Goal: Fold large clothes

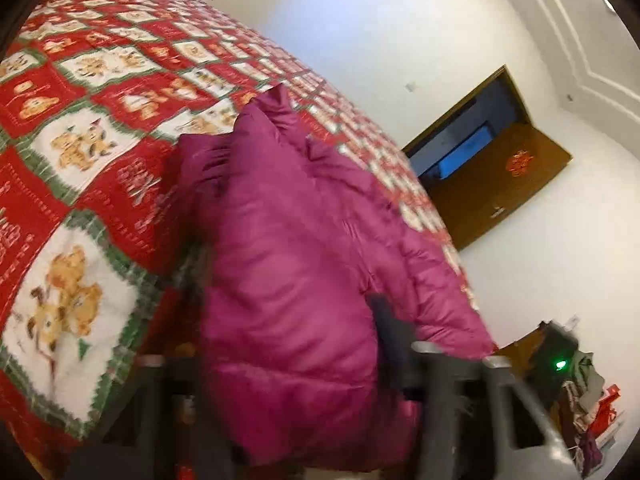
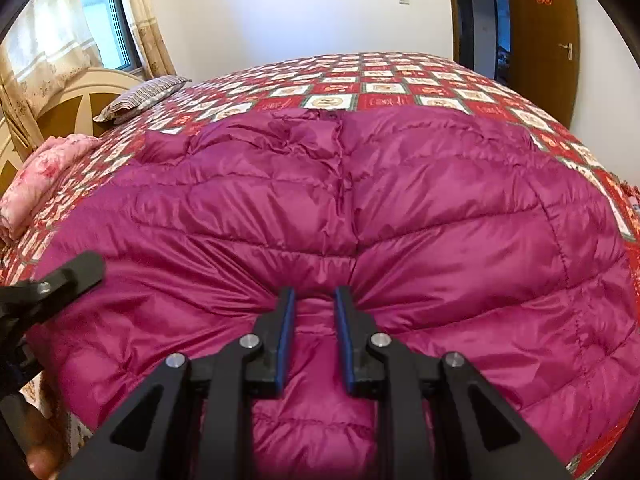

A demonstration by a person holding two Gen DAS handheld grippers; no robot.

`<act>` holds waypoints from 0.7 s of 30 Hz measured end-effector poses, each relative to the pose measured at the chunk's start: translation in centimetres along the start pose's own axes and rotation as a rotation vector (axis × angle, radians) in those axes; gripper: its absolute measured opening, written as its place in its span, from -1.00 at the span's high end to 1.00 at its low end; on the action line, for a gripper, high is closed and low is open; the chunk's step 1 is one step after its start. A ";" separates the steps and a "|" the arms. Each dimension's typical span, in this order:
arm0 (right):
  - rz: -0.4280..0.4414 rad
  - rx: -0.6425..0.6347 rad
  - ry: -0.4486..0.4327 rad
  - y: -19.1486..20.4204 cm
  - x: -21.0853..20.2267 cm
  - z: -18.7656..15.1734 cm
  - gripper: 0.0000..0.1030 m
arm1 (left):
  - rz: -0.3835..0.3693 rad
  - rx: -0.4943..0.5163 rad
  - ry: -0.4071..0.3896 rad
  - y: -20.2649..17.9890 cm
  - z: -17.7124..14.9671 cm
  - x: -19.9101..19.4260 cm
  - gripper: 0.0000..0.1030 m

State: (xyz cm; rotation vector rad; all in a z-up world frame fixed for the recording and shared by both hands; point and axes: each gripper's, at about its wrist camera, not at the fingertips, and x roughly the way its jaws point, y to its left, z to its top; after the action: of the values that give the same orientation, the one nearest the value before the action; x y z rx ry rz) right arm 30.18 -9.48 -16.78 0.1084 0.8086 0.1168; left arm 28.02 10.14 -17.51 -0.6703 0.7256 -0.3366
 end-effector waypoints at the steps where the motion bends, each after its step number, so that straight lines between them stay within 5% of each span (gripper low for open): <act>1: 0.010 0.012 0.003 -0.2 0.0 0.0 0.57 | -0.003 0.025 -0.006 -0.6 0.2 0.0 0.31; 8: 0.084 0.106 0.021 -1.2 -0.1 0.1 0.56 | -0.126 0.097 -0.021 -4.3 1.3 -1.1 0.69; 13: 0.234 0.224 0.080 -1.2 -0.3 0.1 0.57 | -0.193 0.175 -0.031 -6.9 2.4 -3.1 0.75; 17: 0.399 0.275 0.136 1.6 0.2 -0.4 0.62 | -0.189 0.268 -0.038 -8.2 3.3 -4.5 0.75; 21: 0.549 0.250 0.199 4.8 1.2 -0.7 0.70 | -0.106 0.417 -0.044 -9.4 3.1 -5.4 0.75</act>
State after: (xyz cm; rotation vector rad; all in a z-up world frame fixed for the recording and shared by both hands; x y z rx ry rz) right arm 30.18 -4.49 -17.40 0.5619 0.9736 0.5514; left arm 25.88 7.24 -6.81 -0.3195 0.5553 -0.5508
